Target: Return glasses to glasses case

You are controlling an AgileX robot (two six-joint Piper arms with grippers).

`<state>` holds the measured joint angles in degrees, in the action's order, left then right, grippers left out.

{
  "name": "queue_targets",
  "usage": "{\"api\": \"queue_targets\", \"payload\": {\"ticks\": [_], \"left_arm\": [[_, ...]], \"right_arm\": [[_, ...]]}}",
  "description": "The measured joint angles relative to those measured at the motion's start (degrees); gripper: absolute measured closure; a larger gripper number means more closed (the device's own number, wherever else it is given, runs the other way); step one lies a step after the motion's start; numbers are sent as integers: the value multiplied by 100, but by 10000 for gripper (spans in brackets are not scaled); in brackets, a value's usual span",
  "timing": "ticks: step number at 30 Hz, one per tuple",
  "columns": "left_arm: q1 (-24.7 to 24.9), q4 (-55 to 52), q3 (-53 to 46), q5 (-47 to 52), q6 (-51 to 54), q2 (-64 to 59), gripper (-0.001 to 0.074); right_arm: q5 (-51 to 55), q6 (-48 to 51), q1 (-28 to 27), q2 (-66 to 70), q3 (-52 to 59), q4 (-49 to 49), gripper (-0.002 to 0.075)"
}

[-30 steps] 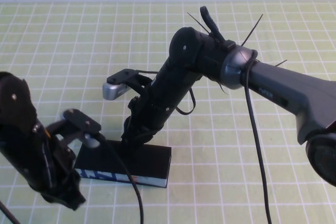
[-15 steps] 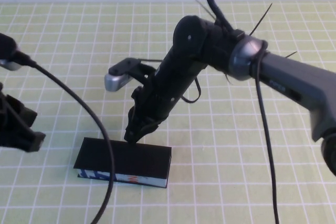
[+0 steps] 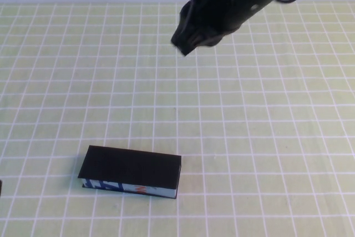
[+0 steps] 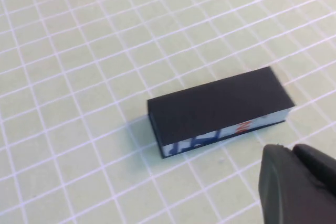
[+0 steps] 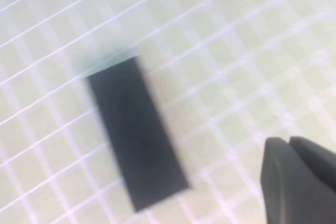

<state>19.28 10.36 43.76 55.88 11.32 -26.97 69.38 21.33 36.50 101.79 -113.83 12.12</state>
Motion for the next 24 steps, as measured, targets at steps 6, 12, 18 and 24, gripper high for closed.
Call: {"api": "queue_targets", "payload": {"ticks": [6,12,18,24], "left_arm": [[0,288,-382,-124,-13,1087,738],[0,361,-678,-394,-260,1764,738],[0,382,-1029,-465,-479,1822,738],[0,444,-1271,-746,-509,1822,738]], "right_arm": [[170,-756,0,-1131,31,-780,743],[-43,-984,0,-2525,909,-861,743],[-985,-1012,0,-4199,2869,-1182,743],[-2371,-1037,0,-5994,5333,-1361,743]]}}
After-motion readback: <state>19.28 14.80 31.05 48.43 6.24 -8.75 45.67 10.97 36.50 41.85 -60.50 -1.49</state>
